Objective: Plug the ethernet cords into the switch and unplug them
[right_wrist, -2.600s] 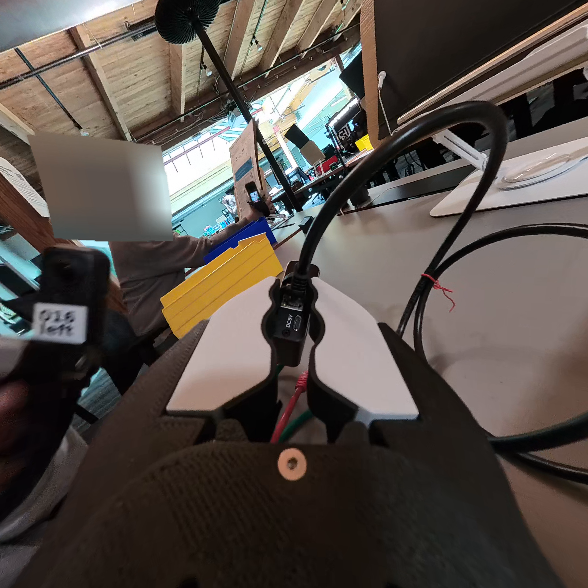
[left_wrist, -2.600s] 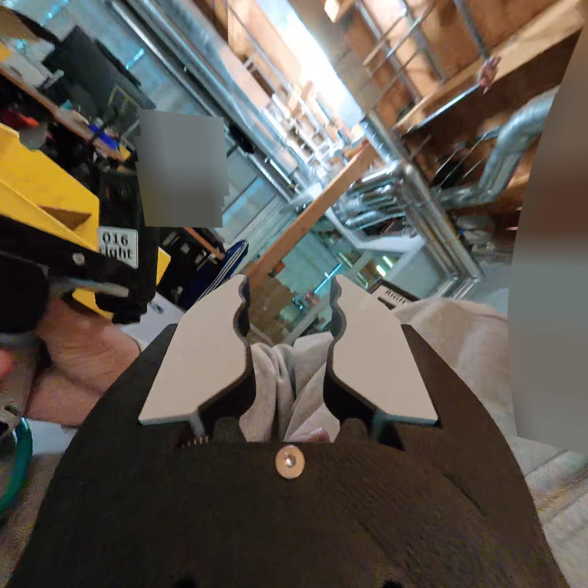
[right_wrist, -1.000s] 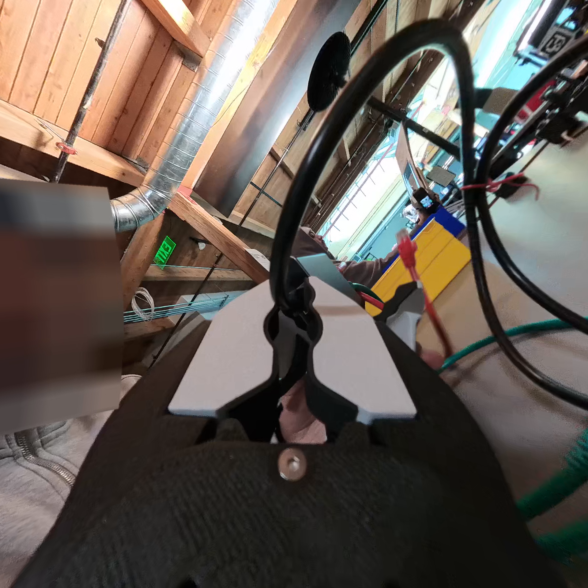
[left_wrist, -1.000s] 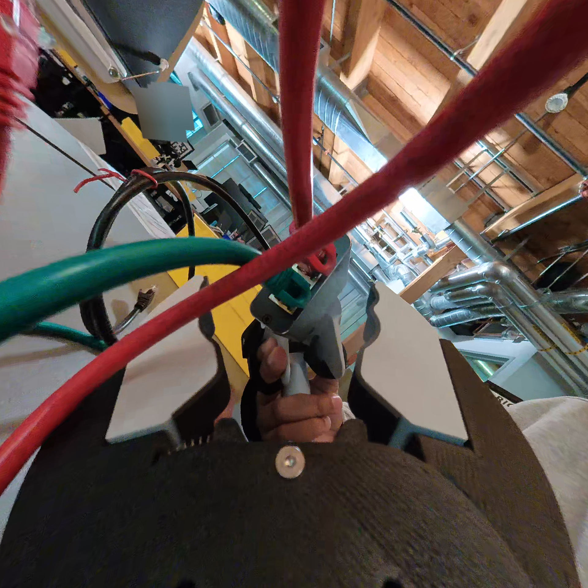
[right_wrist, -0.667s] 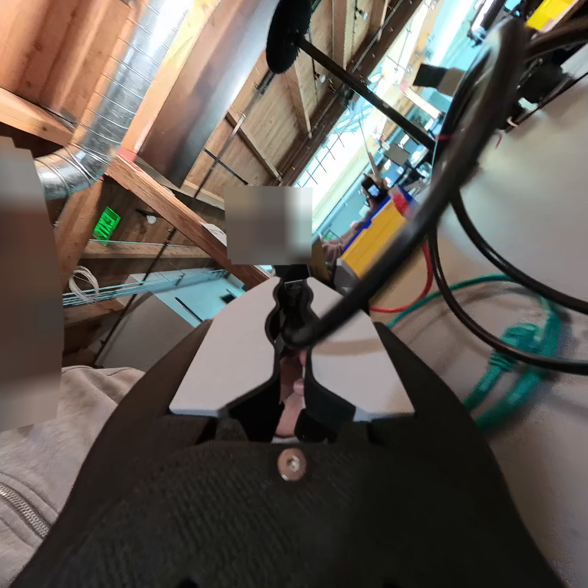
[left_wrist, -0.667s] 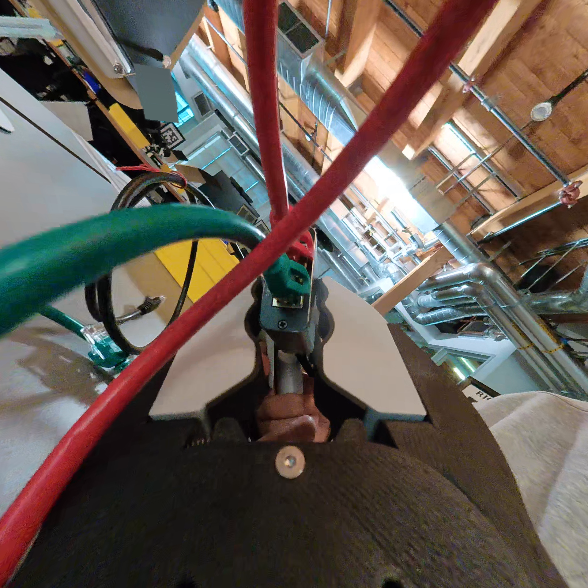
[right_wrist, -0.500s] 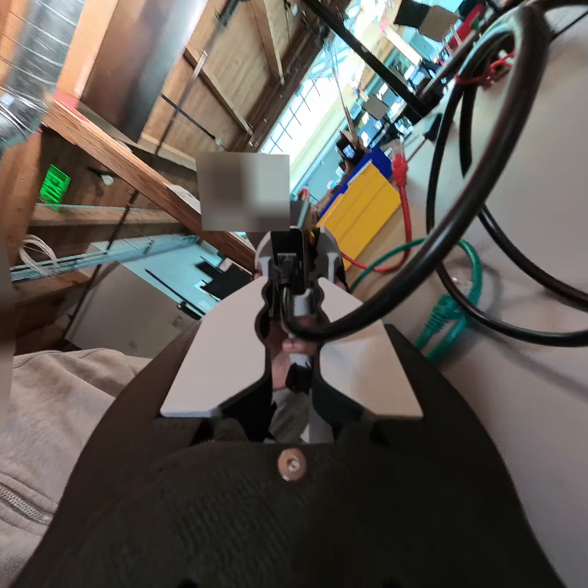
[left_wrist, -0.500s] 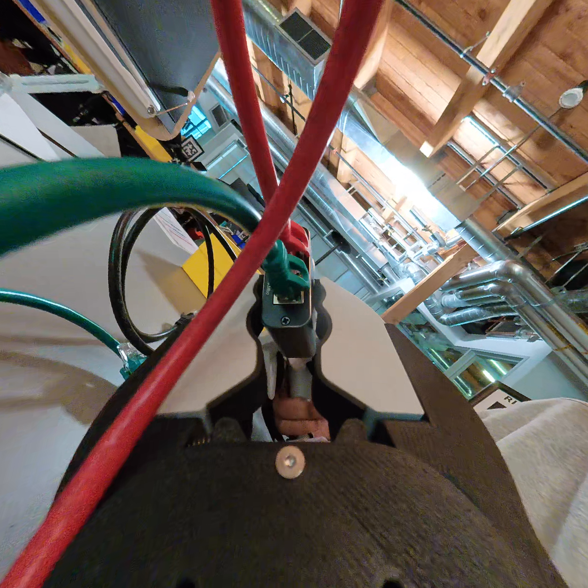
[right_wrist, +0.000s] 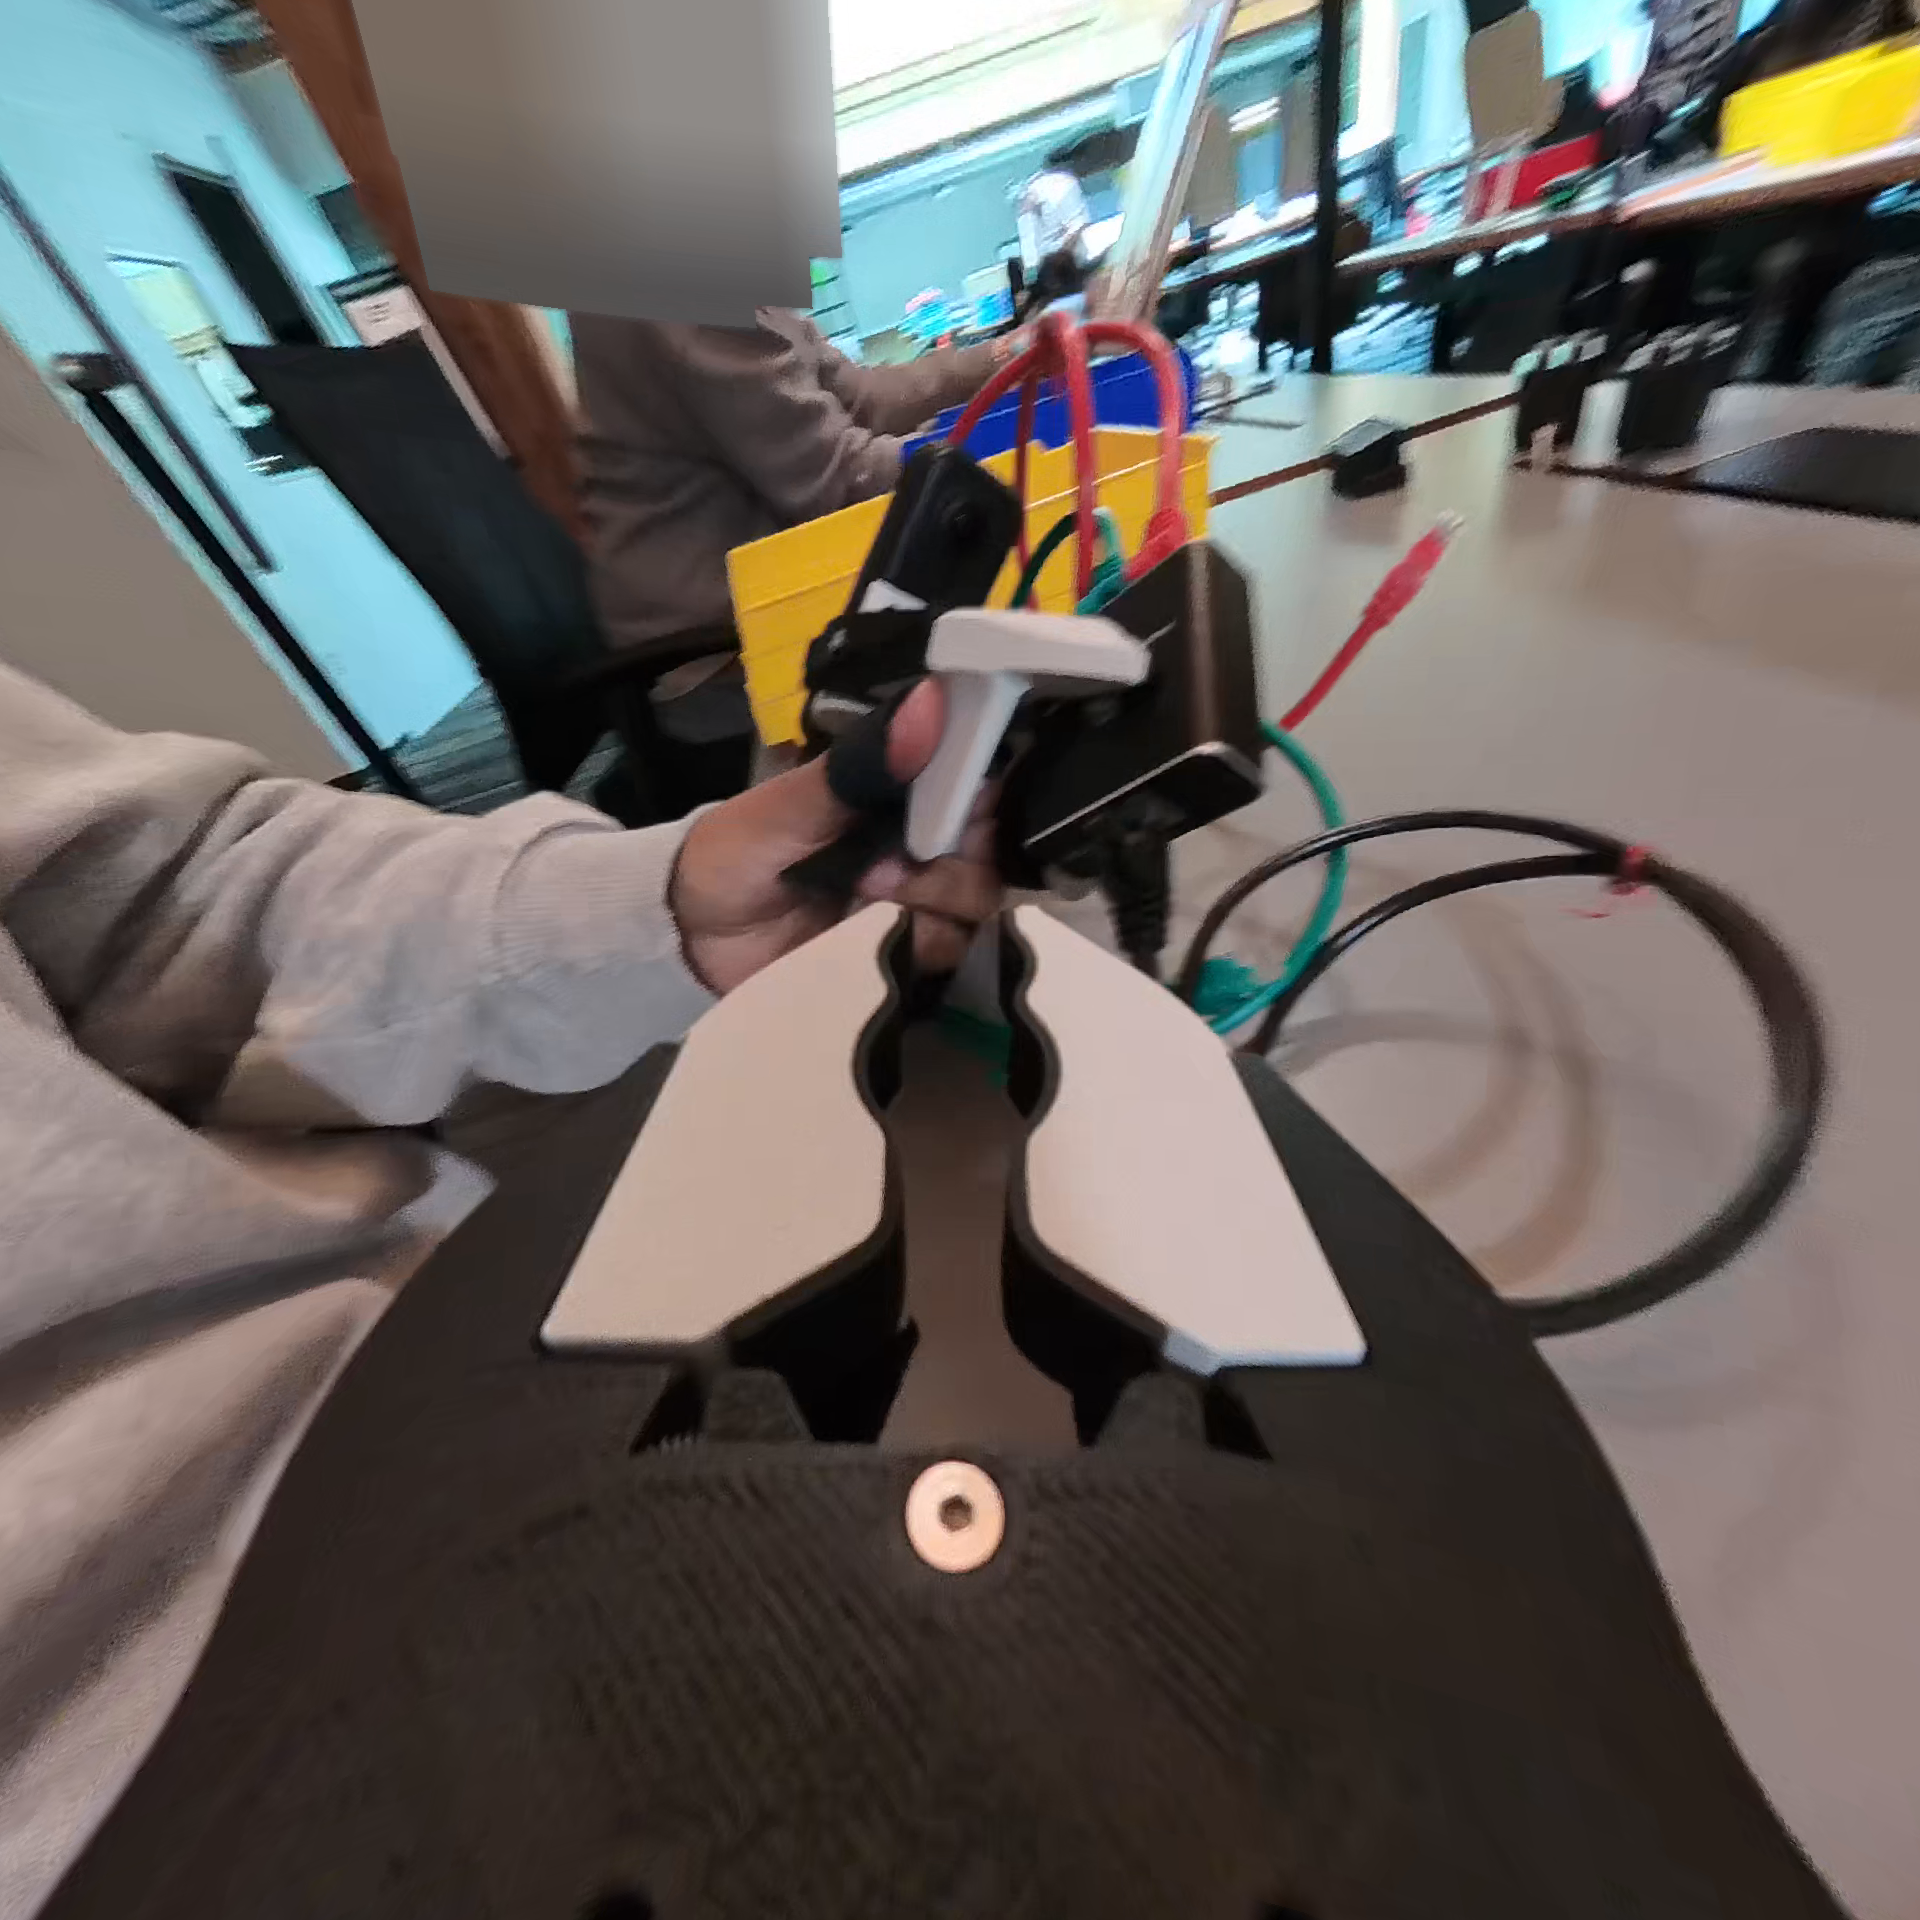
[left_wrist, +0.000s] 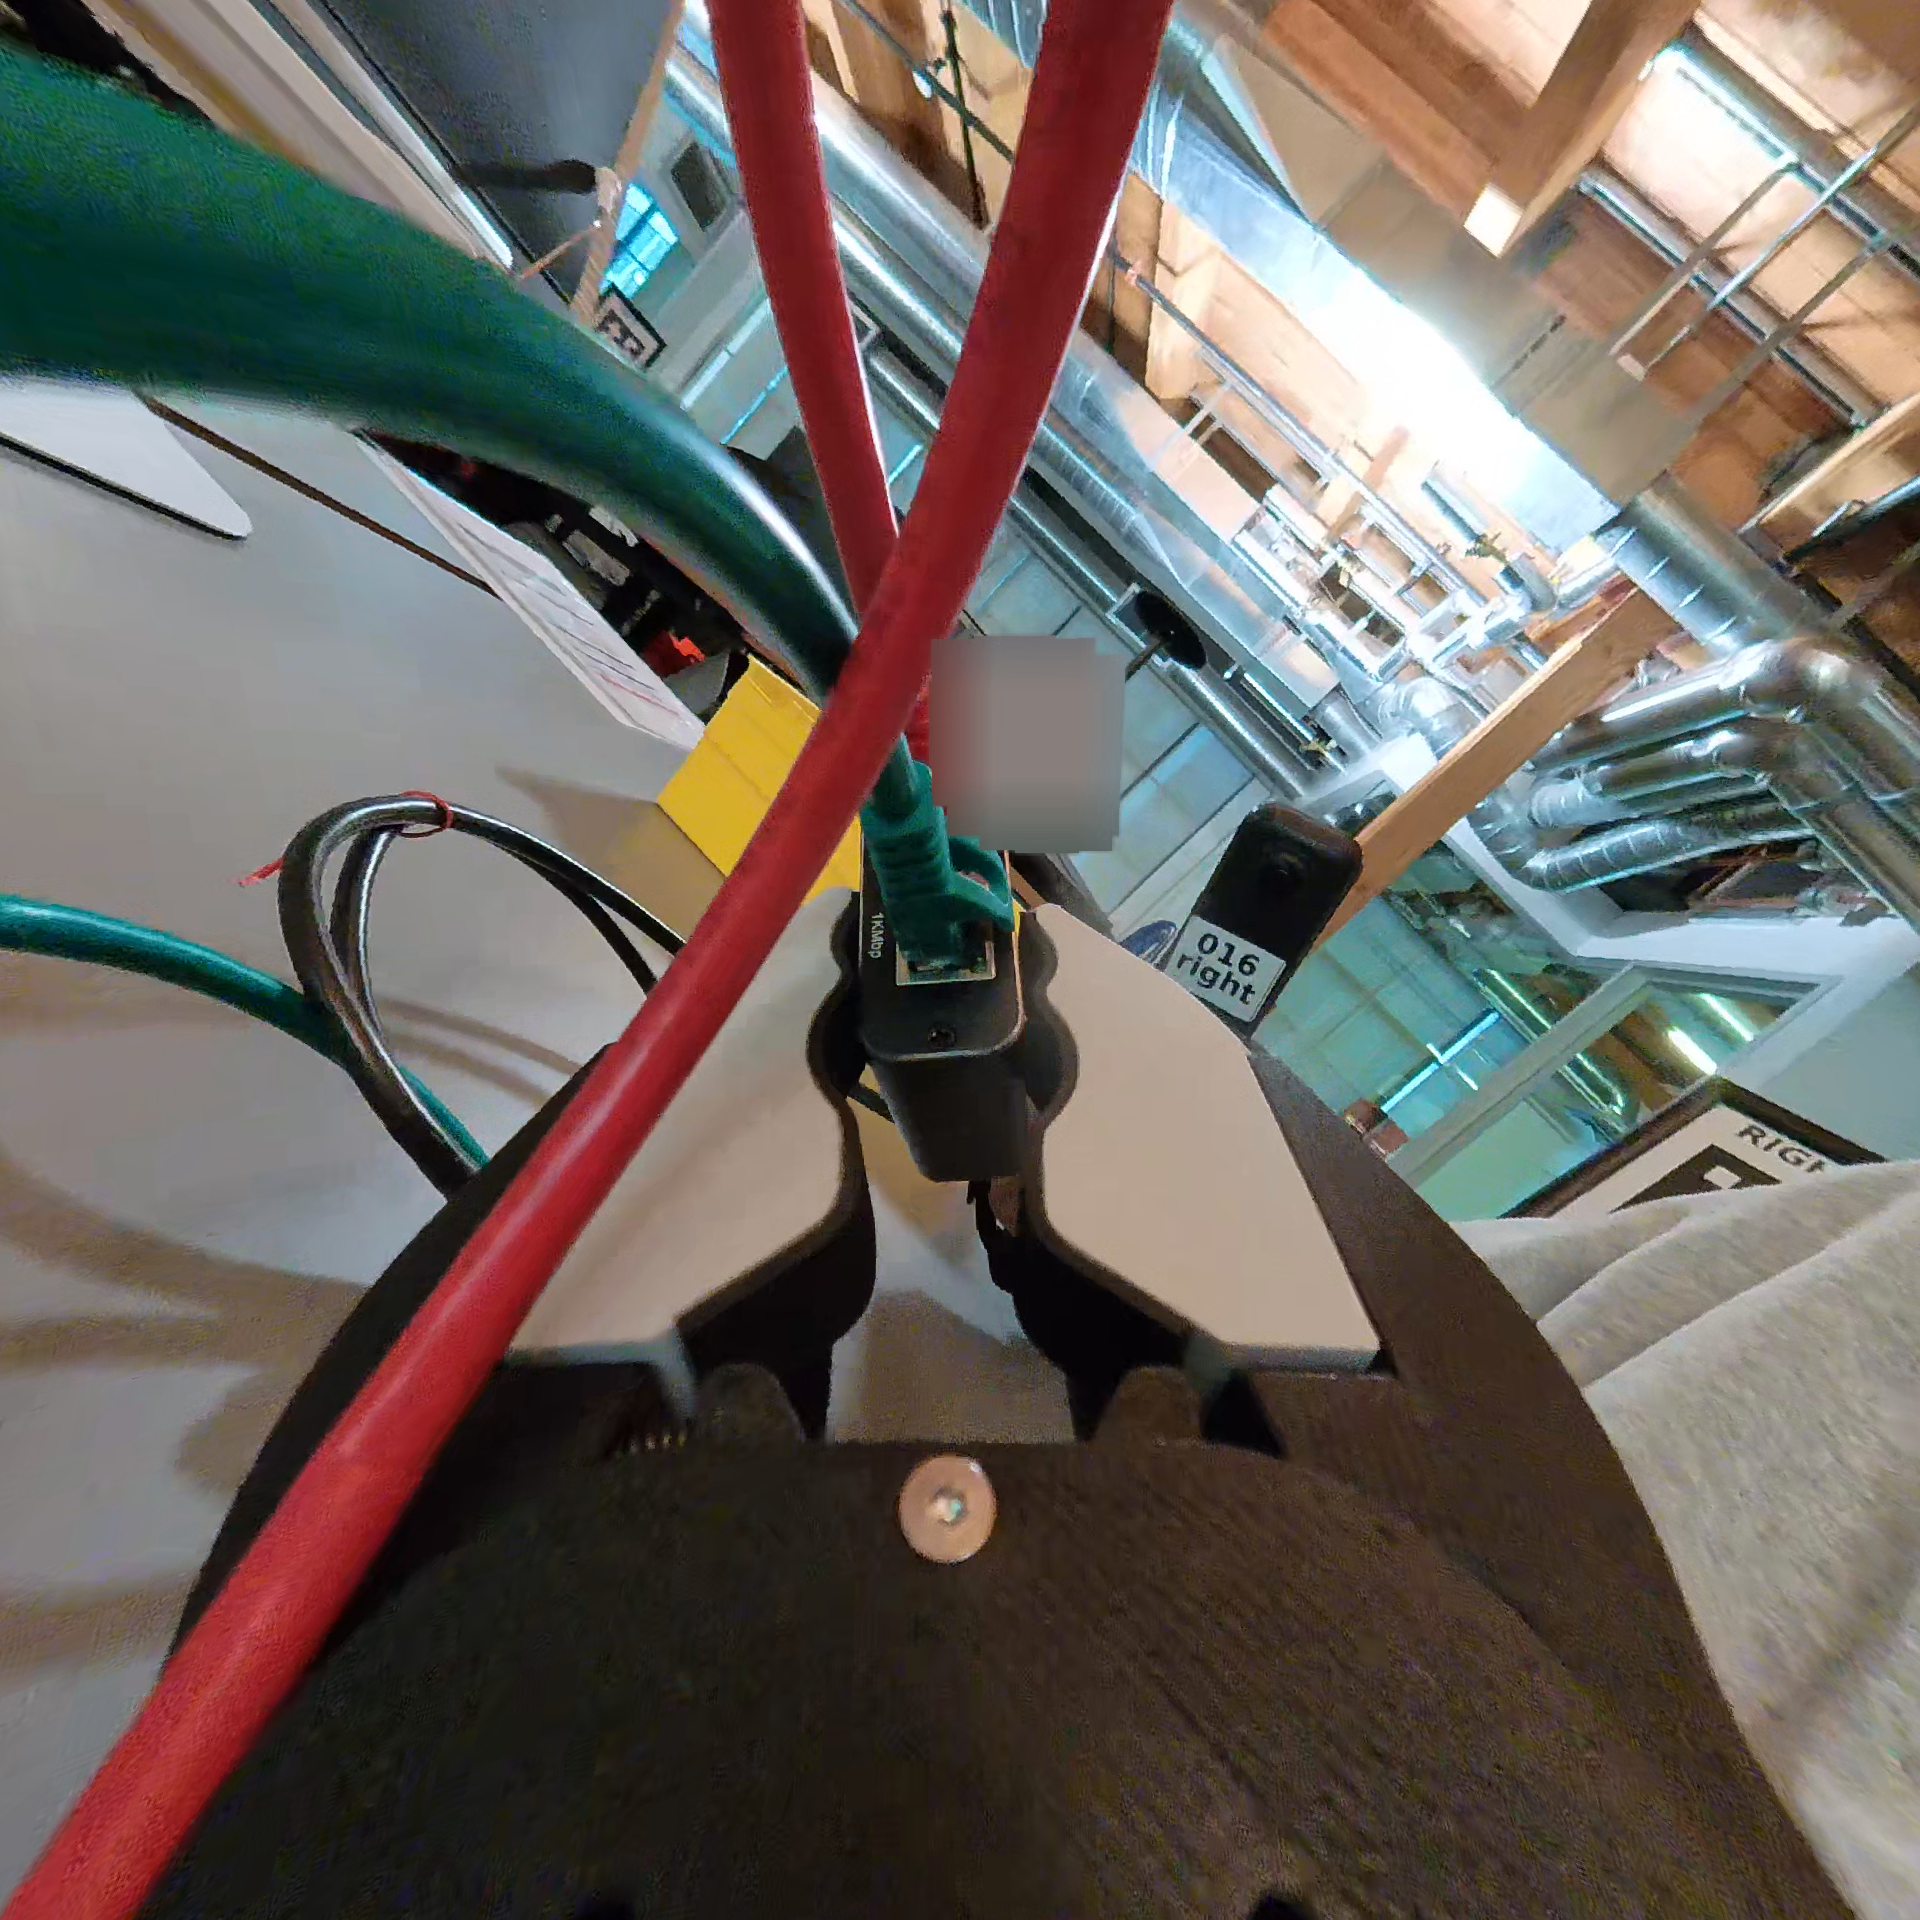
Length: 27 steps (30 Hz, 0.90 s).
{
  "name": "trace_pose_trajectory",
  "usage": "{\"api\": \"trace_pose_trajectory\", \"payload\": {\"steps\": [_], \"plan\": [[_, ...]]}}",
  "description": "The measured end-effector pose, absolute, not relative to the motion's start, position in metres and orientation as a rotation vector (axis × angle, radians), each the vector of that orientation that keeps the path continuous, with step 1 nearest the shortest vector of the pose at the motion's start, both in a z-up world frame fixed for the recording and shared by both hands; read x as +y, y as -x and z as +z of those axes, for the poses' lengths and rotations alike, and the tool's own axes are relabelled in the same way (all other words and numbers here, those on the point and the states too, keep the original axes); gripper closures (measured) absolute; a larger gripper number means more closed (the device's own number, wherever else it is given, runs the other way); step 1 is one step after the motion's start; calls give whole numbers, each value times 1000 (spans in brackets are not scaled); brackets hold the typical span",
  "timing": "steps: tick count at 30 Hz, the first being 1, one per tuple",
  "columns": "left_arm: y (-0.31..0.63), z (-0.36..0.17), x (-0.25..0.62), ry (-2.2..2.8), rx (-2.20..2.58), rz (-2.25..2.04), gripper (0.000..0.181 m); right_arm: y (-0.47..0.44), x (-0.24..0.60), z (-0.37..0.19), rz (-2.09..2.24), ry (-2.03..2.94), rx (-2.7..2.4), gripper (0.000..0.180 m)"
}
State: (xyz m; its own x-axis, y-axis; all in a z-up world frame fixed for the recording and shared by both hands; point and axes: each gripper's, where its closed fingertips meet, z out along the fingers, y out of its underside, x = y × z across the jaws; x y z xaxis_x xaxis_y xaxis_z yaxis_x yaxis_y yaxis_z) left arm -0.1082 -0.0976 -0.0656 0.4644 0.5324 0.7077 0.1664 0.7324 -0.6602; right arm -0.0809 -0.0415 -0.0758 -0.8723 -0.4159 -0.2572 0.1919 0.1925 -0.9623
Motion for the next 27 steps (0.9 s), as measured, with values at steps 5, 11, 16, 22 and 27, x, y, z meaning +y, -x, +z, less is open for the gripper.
{"api": "trace_pose_trajectory", "payload": {"steps": [5,11,16,22,27], "plan": [[108,-62,-77,871,-1031,249,154,95,-43,-81,-1727,157,2066,163],[105,-58,-65,927,-968,227,155,93,-43,-86,-1675,141,2062,161],[104,-57,-61,936,-949,213,155,93,-42,-85,-1623,94,1990,162],[104,-57,-59,931,-945,201,156,89,-41,-86,-1597,100,1976,165],[104,-58,-59,927,-944,195,155,89,-40,-86,-1579,79,1951,165]]}}
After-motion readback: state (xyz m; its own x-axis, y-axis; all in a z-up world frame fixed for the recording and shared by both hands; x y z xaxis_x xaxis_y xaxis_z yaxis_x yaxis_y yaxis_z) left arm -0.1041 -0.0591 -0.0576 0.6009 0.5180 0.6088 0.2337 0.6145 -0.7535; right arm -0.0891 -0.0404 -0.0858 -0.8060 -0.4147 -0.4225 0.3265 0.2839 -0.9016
